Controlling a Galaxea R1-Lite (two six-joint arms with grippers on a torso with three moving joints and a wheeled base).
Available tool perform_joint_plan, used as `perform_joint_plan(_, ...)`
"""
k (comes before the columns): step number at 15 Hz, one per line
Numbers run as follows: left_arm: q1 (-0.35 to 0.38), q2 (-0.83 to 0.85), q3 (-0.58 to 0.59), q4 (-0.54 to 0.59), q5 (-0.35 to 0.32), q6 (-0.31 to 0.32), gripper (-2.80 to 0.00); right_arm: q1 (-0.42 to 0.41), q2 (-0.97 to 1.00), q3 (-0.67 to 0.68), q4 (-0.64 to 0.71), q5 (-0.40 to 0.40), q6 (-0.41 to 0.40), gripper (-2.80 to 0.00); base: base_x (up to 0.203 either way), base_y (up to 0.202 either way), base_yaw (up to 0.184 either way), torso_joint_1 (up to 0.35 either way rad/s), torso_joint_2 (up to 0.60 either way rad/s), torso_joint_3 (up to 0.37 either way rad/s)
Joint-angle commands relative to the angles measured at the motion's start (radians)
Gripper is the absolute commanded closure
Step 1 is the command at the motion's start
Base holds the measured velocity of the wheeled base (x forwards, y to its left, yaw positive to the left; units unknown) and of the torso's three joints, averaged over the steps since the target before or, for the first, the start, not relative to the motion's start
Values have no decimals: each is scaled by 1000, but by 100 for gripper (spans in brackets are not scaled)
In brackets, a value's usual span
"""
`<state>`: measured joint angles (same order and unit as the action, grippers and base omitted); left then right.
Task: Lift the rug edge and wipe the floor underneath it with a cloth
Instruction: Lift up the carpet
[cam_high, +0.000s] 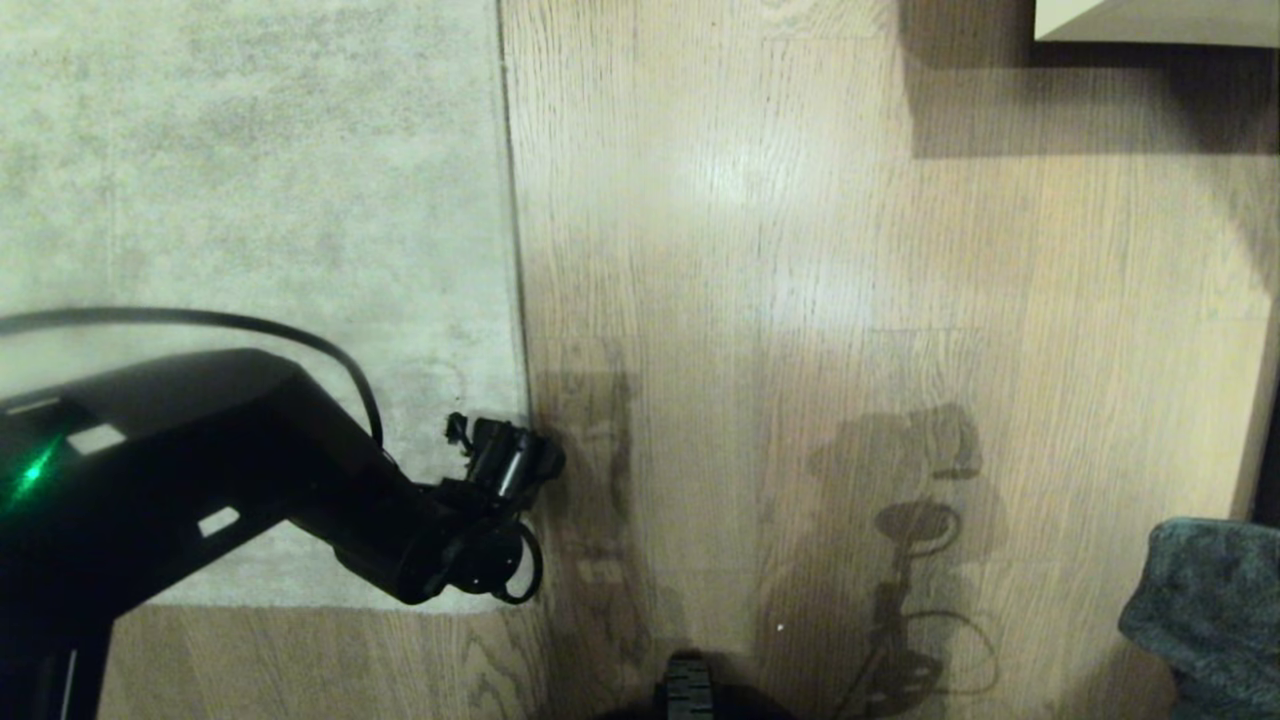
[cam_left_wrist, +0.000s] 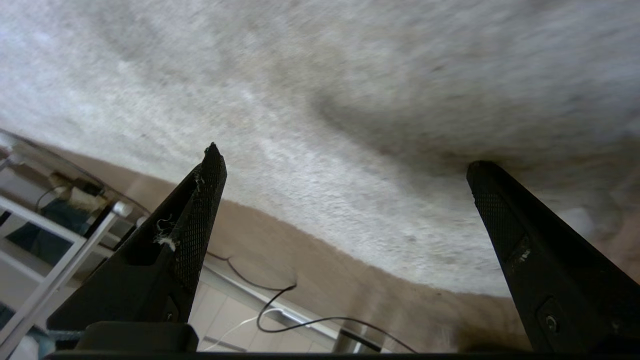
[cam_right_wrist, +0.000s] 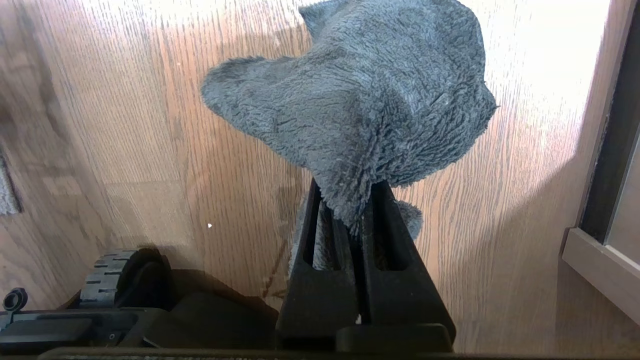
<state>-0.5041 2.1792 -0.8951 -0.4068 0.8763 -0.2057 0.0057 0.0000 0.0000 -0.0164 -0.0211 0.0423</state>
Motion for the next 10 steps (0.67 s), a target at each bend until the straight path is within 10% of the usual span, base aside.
perform_joint_plan(1,4,-13,5,-14,6,-3,-280,0,2,0,0,0,1,0,0,0,0,0,0,0)
perform_joint_plan(10,-42,-2,-177,0,-5,-14,-280,0,2,0,0,1,1,0,0,0,0,0,0,0)
